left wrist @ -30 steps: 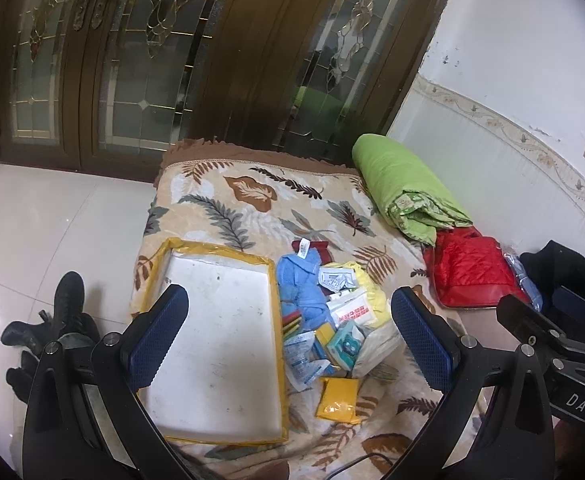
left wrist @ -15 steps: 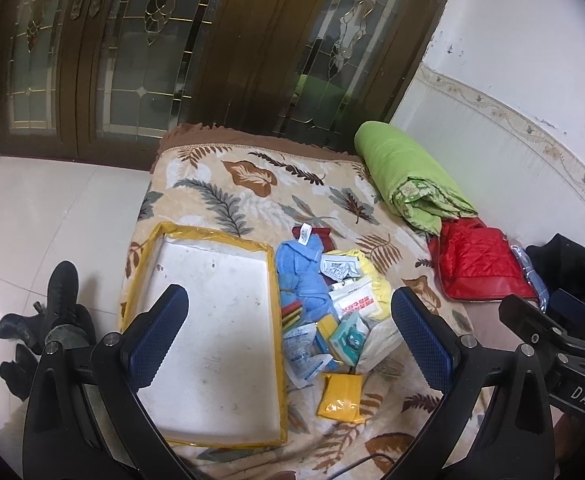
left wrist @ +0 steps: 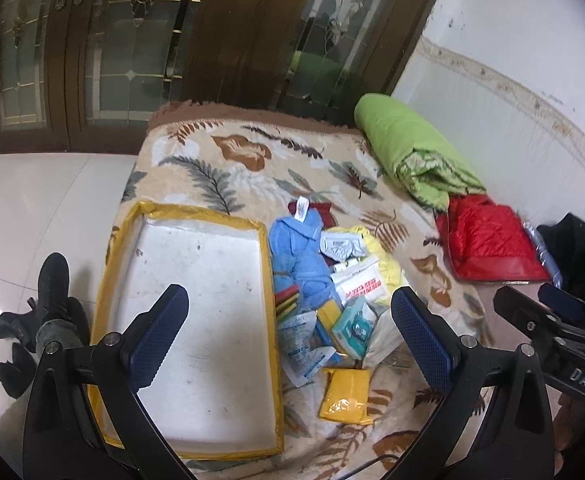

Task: Organize soft objects
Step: 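Grasp the white printed packet with the right gripper while the left gripper grasps the teal cartoon packet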

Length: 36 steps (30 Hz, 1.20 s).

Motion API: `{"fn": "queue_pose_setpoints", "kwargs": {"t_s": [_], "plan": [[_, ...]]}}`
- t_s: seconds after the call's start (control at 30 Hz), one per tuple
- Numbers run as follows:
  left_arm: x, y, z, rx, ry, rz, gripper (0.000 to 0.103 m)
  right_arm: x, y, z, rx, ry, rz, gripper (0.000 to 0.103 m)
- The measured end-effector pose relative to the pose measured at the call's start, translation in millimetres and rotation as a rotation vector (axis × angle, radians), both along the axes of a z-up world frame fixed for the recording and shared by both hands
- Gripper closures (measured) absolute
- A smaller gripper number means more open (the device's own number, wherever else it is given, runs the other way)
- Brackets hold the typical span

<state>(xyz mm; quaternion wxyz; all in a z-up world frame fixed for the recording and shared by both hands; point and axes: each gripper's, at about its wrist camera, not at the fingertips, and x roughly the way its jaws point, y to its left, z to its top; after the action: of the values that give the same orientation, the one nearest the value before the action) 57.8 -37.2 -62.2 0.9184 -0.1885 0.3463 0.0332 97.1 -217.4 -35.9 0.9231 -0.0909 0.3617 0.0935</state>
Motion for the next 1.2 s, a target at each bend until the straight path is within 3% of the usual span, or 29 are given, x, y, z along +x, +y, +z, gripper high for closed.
{"fn": "queue_pose_setpoints", "kwargs": {"t_s": [0.2,0.43,0.5,0.57,1.0,1.1,1.2], "plan": [[21.0,-16.5,-20.4,0.012,0.049,-0.063,0.005,26.4,-24.2,-37.0,0.061,0.121,-0.008,0.011],[52.3,-38.0,-51.0,-0.018,0.129,-0.157,0.011,49.8,-45.2,-80.4,0.129,0.241,-0.044,0.022],[59.7,-42.6,-59.0,-0.014,0.142,-0.174,0.012,53.0,-46.3,-87.3,0.147,0.261,-0.047,0.027],[64.6,-45.4,-65.9,-0.025,0.159,-0.191,0.022,56.4,-46.3,-95.2,0.154,0.28,-0.052,0.027],[97.1,-60.7,-93.5,-0.02,0.222,-0.29,0.025,80.7,-49.3,-130.2,0.208,0.35,-0.093,0.029],[109.7,-66.8,-103.9,-0.012,0.248,-0.31,0.026,87.3,-51.7,-136.3,0.207,0.357,-0.115,0.033],[118.0,-72.0,-111.7,-0.01,0.265,-0.333,0.037,93.4,-56.1,-145.0,0.234,0.386,-0.127,0.034]]}}
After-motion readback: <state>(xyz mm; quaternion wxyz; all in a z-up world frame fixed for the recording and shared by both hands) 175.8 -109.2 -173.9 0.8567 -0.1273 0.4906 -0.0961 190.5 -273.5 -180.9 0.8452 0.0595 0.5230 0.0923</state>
